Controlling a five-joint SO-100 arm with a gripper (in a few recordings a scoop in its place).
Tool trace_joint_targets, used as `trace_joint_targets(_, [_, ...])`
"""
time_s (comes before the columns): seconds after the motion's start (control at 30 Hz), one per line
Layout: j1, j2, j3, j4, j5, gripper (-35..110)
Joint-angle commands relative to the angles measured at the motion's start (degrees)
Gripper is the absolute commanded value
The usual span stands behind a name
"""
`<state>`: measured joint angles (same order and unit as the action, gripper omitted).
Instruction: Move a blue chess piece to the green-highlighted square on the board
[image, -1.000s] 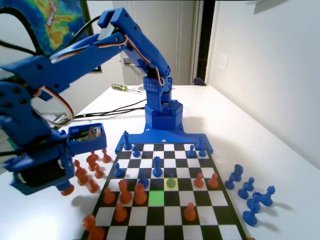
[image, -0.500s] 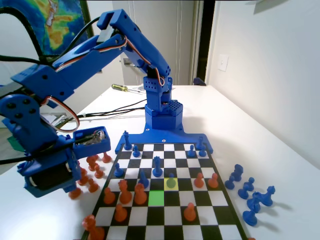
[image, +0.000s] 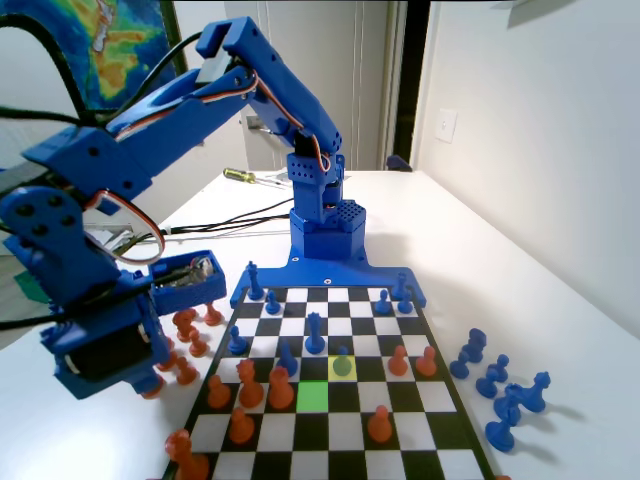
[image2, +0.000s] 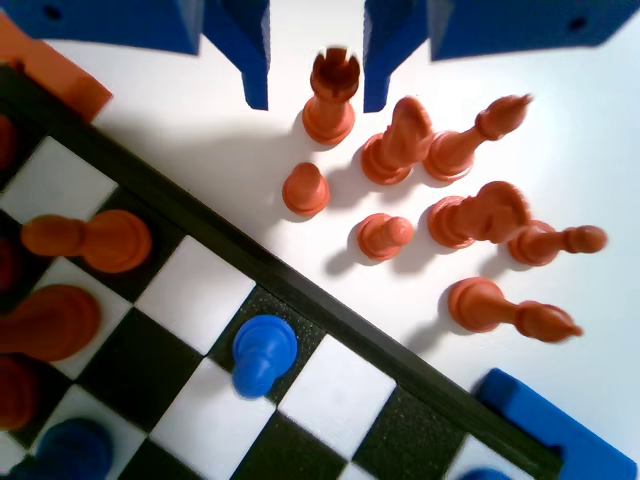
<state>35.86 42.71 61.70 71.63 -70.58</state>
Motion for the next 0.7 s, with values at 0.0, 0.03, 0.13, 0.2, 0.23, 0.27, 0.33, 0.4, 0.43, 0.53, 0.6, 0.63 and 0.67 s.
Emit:
trace_joint_targets(0.0, [-0.44,12.30,-1.14,4.75,-0.79,16])
trace_joint_targets(0.03, [-0.97,13.71,-1.58,6.33,-0.79,16])
trace_joint_targets(0.13, [-2.81,18.02,-3.08,10.81,-0.79,17])
trace_joint_targets(0.2, [-4.48,20.74,-3.87,13.80,-0.70,17])
trace_joint_targets(0.23, [-5.54,22.24,-3.87,14.85,-0.70,17])
trace_joint_targets(0.27, [-6.59,23.73,-3.60,15.56,-0.35,17])
trace_joint_targets(0.33, [-9.23,26.89,-1.23,15.73,0.62,16])
trace_joint_targets(0.4, [-12.13,30.50,2.72,14.94,1.67,16])
trace_joint_targets(0.43, [-13.71,32.43,5.19,14.06,2.46,16])
trace_joint_targets(0.53, [-19.07,38.50,14.77,10.46,3.60,15])
trace_joint_targets(0.6, [-22.68,41.75,20.65,7.91,4.39,15])
trace_joint_targets(0.63, [-24.52,43.15,23.47,6.50,4.75,15])
trace_joint_targets(0.67, [-26.28,44.38,26.28,5.01,5.01,15])
